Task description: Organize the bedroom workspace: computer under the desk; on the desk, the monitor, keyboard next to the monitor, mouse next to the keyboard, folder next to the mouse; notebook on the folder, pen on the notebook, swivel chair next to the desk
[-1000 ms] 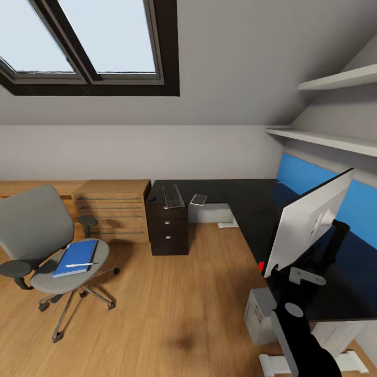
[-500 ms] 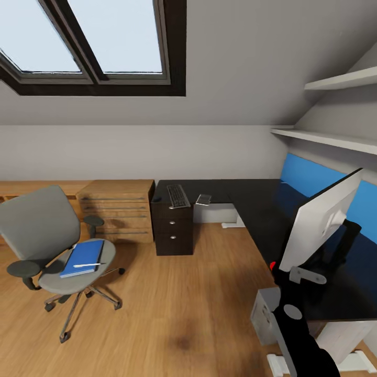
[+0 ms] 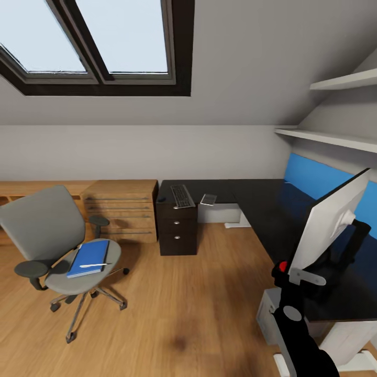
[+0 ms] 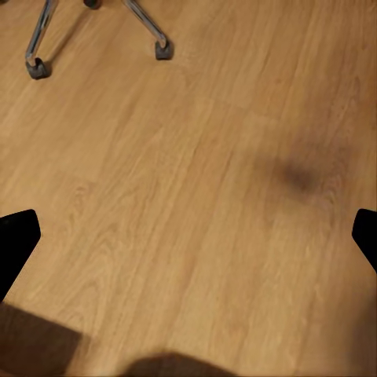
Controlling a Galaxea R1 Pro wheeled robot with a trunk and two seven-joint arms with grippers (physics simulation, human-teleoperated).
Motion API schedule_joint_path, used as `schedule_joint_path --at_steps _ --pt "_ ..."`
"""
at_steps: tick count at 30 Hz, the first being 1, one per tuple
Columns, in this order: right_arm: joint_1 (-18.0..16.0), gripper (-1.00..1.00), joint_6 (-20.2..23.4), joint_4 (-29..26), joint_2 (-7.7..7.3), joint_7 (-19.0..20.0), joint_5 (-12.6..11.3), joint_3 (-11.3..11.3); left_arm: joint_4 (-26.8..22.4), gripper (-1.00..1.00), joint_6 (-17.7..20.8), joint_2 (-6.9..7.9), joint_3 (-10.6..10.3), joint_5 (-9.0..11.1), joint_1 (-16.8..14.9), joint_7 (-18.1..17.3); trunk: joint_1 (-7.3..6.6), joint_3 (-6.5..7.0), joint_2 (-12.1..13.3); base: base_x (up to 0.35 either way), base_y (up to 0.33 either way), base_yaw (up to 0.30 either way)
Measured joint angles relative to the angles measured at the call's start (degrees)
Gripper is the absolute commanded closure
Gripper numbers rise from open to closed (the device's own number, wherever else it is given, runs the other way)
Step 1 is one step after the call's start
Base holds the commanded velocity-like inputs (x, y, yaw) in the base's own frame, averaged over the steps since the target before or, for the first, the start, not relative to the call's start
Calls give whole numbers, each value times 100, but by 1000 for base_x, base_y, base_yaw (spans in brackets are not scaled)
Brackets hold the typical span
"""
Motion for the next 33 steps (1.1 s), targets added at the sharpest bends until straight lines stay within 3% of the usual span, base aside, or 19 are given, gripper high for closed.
schedule_joint_path --at_steps 20,33 --pt "0 -100 -288 -9 -25 -28 14 -60 1 -100 0 -9 -12 -16 0 0 -2 0 -1 131 1 0" --pt "0 -100 -284 17 -21 -95 7 -555 1 -100 0 -7 -16 -14 0 0 -2 0 -1 137 -15 0"
